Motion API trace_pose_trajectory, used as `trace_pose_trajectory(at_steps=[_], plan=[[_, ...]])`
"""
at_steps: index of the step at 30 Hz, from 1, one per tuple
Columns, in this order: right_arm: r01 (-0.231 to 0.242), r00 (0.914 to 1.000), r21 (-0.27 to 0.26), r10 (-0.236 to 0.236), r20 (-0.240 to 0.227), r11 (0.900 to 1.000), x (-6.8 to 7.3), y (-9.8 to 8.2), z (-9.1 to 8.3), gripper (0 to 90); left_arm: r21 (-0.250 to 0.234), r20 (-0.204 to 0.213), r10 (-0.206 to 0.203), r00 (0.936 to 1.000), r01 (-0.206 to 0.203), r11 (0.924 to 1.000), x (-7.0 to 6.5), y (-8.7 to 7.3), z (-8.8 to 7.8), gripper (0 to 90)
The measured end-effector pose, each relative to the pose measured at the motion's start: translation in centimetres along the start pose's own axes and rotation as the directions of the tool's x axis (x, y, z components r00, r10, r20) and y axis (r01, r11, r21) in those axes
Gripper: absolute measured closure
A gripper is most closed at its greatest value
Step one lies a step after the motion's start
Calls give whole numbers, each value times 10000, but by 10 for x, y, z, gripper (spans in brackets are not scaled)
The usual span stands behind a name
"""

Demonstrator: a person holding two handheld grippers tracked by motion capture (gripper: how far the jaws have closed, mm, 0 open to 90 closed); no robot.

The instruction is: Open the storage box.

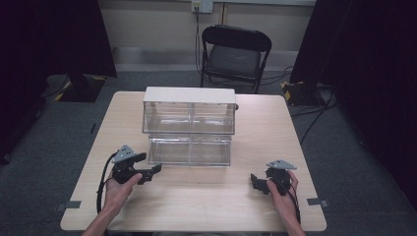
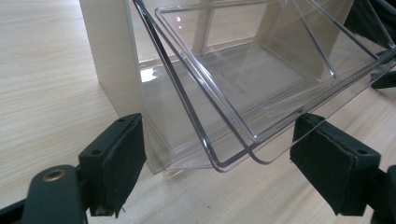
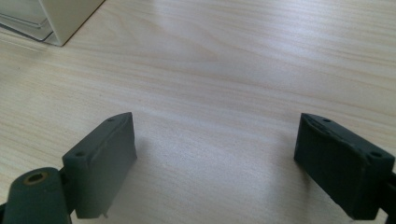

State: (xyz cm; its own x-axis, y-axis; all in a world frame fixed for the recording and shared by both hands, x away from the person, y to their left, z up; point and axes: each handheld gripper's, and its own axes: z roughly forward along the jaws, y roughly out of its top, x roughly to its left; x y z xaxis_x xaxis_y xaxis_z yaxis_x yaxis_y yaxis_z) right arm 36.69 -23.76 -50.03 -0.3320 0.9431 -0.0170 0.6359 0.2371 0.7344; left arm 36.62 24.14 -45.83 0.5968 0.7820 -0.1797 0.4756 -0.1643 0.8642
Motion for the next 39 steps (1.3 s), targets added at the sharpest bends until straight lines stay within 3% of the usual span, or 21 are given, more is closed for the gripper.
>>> trace_pose_trajectory(at_steps=[15, 39], plan=[[-4, 10000, 0, 4, -2, 10000, 0, 0, 0, 120, 263, 110, 66, 9999, -69, 9996, -3, 6, 2, 163], [-2, 10000, 1, 2, -2, 10000, 0, 0, 0, 120, 65, 53, 241, 9997, -241, 9997, -4, 18, -2, 157]])
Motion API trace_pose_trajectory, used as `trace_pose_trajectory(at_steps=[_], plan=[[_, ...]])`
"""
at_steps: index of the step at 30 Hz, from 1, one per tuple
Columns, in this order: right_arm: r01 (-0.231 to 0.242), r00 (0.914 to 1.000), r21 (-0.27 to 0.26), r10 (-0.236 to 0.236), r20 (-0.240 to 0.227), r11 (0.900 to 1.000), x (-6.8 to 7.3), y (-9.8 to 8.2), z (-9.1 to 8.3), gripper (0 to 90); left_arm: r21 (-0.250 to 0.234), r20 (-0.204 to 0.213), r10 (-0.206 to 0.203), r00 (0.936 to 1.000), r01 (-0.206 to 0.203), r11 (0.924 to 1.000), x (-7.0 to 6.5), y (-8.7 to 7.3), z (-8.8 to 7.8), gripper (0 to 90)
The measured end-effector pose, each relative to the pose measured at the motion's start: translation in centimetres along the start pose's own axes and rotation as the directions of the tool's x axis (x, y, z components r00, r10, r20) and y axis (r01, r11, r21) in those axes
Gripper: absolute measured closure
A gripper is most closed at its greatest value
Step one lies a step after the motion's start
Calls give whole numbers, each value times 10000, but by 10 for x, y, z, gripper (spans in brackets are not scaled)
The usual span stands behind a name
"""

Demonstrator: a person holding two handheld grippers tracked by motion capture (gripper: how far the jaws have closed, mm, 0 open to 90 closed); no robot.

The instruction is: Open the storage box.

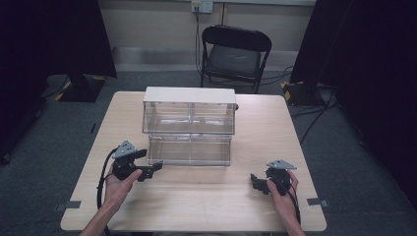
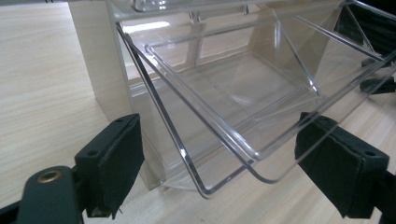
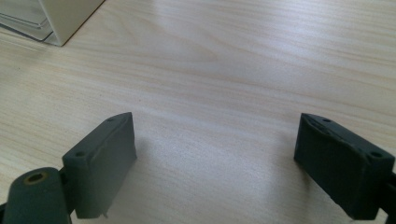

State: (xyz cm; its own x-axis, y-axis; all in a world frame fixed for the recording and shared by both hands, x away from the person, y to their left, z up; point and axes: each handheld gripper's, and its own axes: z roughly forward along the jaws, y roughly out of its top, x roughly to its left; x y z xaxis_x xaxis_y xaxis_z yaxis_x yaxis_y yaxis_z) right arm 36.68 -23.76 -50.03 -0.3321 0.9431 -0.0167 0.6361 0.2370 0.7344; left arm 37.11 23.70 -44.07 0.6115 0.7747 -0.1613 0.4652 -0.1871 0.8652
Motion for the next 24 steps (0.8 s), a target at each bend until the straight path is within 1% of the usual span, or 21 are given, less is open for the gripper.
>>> trace_pose_trajectory(at_steps=[1, 2, 6, 9, 10, 13, 14, 15, 16, 18, 23, 24], plan=[[0, 10000, 0, 0, 0, 10000, 0, 0, 0, 120, 0, 0, 0, 10000, 0, 10000, 0, 0, 0, 157], [-2, 10000, 0, 2, 2, 10000, 0, 0, 0, 119, -46, -40, 173, 9998, -174, 9998, 1, 3, 0, 157], [3, 10000, -1, -3, 1, 10000, 0, 0, 0, 120, -150, -109, 196, 9997, -197, 9997, 1, 5, -1, 157], [0, 10000, 1, 0, 4, 10000, 0, 0, 0, 120, -217, -129, 140, 9998, -143, 9997, 1, 6, 0, 157], [0, 10000, 0, 0, 3, 10000, 0, 0, 0, 120, -121, -166, 160, 9997, -162, 9998, 3, 6, 0, 157], [0, 10000, 0, 0, 1, 10000, 0, 0, 0, 119, -70, -228, 198, 9995, -200, 9998, 4, 6, 1, 158], [-3, 10000, 0, 3, 2, 10000, 0, 0, 0, 119, -85, -317, 182, 9993, -185, 9998, 6, 5, 2, 158], [-2, 10000, 0, 2, 3, 10000, 0, 0, 0, 120, -85, -317, 182, 9993, -185, 9998, 6, 5, 2, 158], [-2, 10000, -1, 2, 3, 10000, 0, 0, 0, 119, -151, -382, 100, 9992, -106, 9998, 7, 6, 2, 161], [-2, 10000, 1, 2, 2, 10000, 0, 0, 0, 120, -167, -429, 103, 9990, -110, 9998, 7, 7, 2, 164], [4, 10000, -3, -4, 0, 10000, 0, 0, 0, 120, -175, -365, 55, 9993, -61, 9998, 8, 10, 2, 157], [-2, 10000, 1, 2, 0, 10000, 0, 0, 0, 120, -161, -376, 107, 9992, -113, 9998, 8, 12, 2, 157]])
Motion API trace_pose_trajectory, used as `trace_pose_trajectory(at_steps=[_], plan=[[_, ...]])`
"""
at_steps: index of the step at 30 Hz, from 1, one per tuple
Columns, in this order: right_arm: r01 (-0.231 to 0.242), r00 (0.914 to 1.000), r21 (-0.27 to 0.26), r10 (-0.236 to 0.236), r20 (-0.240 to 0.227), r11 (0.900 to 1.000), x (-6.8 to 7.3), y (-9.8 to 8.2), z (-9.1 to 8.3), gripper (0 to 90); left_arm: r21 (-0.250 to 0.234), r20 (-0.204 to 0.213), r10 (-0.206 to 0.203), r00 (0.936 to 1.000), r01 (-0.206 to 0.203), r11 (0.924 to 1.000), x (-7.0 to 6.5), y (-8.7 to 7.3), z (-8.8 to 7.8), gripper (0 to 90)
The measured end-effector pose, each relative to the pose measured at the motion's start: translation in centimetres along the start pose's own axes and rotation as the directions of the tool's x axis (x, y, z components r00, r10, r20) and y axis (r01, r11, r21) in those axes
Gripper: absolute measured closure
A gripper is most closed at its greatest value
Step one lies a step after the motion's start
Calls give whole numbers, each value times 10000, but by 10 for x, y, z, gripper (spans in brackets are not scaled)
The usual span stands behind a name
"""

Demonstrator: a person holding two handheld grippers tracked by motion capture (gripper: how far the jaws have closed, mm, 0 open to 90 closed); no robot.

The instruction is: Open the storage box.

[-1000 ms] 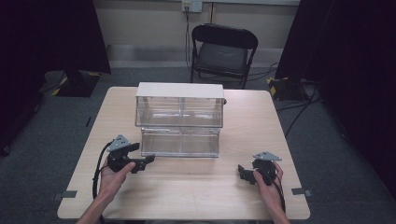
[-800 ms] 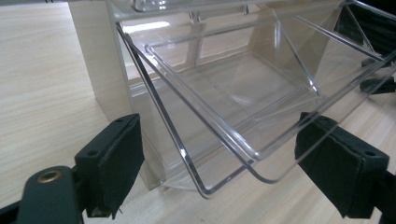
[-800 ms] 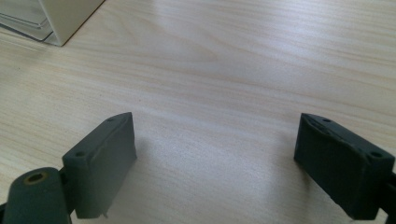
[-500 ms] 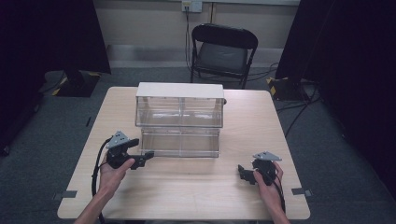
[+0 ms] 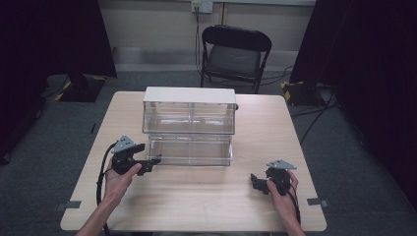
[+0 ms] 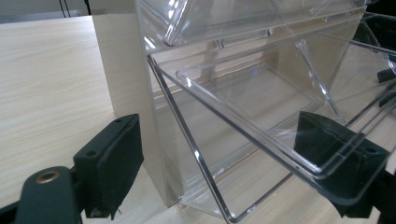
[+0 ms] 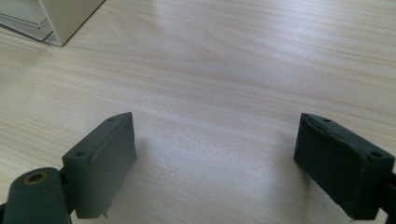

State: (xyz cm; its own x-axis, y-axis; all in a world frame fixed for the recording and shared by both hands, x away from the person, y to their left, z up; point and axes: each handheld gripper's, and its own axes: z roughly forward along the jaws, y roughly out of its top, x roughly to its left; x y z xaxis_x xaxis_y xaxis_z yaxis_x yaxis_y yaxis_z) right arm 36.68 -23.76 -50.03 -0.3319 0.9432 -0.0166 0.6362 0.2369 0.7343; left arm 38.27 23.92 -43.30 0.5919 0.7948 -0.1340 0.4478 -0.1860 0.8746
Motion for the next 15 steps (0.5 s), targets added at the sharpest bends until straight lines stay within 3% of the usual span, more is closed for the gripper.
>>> trace_pose_trajectory(at_steps=[5, 15], plan=[[0, 10000, -2, 0, 0, 10000, 0, 0, 0, 119, 169, 18, 319, 9995, -319, 9993, -3, 4, 6, 157], [4, 10000, -4, -4, -2, 10000, 0, 0, 0, 120, -59, -119, 118, 9999, -119, 9999, -1, 11, 4, 157]])
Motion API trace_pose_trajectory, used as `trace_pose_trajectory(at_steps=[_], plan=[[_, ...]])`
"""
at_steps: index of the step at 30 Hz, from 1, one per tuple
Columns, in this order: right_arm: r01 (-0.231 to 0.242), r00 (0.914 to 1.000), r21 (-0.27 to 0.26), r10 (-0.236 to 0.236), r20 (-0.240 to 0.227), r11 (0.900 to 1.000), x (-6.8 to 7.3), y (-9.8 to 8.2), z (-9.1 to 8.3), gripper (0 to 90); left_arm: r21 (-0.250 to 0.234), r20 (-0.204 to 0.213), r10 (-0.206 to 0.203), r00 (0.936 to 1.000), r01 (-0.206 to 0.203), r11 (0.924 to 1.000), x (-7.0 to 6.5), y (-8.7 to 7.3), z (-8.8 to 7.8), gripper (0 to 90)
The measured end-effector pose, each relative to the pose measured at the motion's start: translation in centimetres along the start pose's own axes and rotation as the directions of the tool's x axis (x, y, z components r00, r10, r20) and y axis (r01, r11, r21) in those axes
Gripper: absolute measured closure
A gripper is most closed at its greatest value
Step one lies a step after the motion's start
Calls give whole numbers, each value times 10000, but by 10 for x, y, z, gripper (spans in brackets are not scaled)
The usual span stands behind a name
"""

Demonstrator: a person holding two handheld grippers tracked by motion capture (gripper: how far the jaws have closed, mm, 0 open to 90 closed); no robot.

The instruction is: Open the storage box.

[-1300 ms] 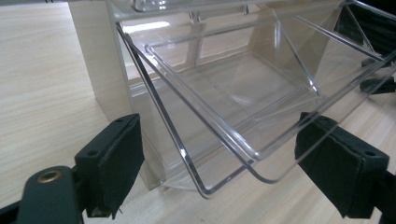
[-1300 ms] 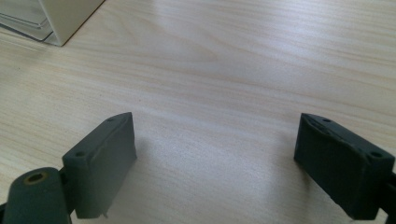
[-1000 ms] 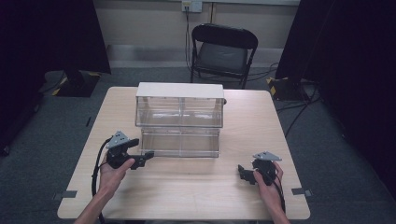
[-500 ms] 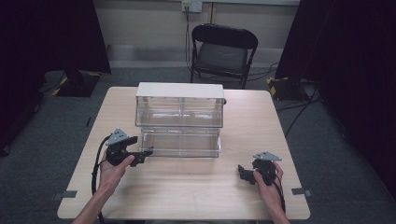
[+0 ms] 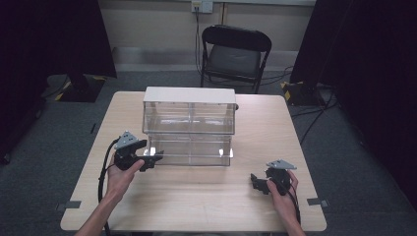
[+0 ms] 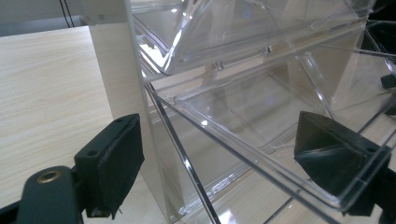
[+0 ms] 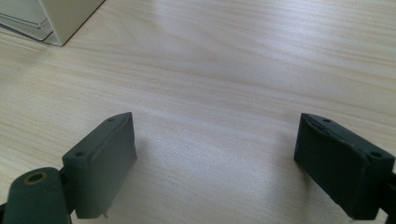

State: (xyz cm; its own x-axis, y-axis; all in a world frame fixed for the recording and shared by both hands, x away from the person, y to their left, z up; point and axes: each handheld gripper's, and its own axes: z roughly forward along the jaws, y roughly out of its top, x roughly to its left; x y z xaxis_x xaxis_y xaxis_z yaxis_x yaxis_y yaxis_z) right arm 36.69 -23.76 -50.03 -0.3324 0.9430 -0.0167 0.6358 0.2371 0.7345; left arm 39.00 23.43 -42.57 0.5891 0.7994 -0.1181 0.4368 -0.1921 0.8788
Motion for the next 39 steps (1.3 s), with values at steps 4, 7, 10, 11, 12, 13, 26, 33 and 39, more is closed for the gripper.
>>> trace_pose_trajectory(at_steps=[4, 7, 10, 11, 12, 13, 26, 33, 39], plan=[[-1, 10000, 1, 1, 3, 10000, 0, 0, 0, 120, -93, 4, -22, 10000, 22, 10000, 1, 1, 0, 155], [-3, 10000, 3, 3, 3, 10000, 0, 0, 0, 119, -47, -65, 3, 10000, -3, 10000, 1, 1, 1, 155], [-2, 10000, 3, 2, 3, 10000, 0, 0, 0, 120, 47, -95, 87, 9999, -87, 10000, 0, 2, 2, 155], [-1, 10000, 0, 1, 0, 10000, 0, 0, 0, 120, 5, -63, 85, 9999, -85, 10000, 0, 3, 2, 155], [-1, 10000, 3, 1, 5, 10000, 0, 0, 0, 119, 16, -70, 116, 9999, -116, 9999, -1, 4, 2, 155], [0, 10000, 1, 0, 6, 10000, 0, 0, 0, 120, -23, -144, 150, 9998, -150, 9999, -2, 8, 2, 156], [-3, 10000, 2, 3, 7, 10000, 0, 0, 0, 120, -198, -212, 98, 9997, -103, 9998, -4, 12, 4, 155], [1, 10000, -1, -1, 3, 10000, 0, 0, 0, 120, -201, -268, 162, 9995, -167, 9997, -4, 13, 4, 156], [-2, 10000, 0, 2, 3, 10000, 0, 0, 0, 120, -174, -263, 178, 9995, -182, 9997, -3, 13, 5, 155]])
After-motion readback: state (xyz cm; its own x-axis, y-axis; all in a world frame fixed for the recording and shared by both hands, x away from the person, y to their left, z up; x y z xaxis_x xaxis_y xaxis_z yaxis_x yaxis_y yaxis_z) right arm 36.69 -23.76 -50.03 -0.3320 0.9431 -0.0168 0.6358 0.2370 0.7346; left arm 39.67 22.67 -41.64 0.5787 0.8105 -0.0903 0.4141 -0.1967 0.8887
